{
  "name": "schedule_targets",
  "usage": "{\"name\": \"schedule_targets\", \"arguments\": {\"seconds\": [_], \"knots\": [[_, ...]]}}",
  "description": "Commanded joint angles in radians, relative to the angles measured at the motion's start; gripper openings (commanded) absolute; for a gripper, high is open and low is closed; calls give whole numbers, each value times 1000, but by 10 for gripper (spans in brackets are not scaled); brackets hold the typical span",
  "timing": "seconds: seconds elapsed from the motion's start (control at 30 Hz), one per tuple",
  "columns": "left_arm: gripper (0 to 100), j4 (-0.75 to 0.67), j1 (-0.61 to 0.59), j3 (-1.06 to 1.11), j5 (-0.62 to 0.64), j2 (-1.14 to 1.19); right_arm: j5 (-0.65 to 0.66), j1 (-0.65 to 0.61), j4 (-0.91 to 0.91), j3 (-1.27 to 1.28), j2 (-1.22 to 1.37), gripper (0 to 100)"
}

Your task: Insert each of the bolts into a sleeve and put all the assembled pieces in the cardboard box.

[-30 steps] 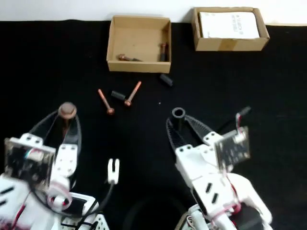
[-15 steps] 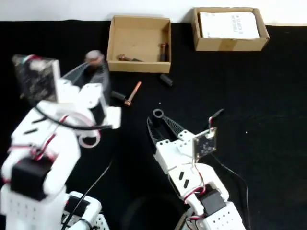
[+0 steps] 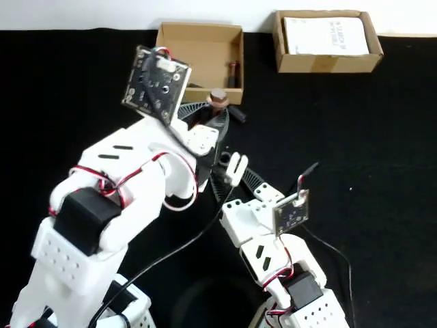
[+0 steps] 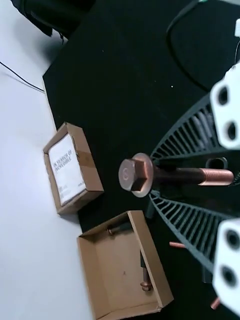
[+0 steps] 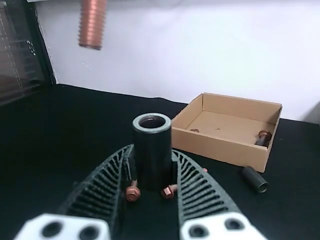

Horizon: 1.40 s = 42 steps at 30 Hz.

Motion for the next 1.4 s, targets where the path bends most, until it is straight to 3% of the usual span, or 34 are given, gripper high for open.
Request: {"name": "schedule_targets", "arguments": {"seconds": [0.0, 0.2, 0.5, 0.63, 0.9, 1.1, 1.37], "knots": [[9, -2, 13, -19, 3, 1, 18, -15, -1, 124, -1, 8], [9, -43, 41, 31, 3, 1, 20, -96, 10, 124, 1, 8], [8, -48, 44, 87, 3, -7, 18, -96, 45, 124, -1, 8], [8, -138, 39, 237, 3, -117, 17, -96, 45, 124, -1, 8], [9, -252, -114, 424, 0, -394, 17, -96, 48, 124, -1, 8], [9, -259, -59, 453, 3, -418, 15, -96, 47, 124, -7, 8], [9, -419, -51, 610, 2, -417, -49, -96, 45, 124, -10, 8]]}}
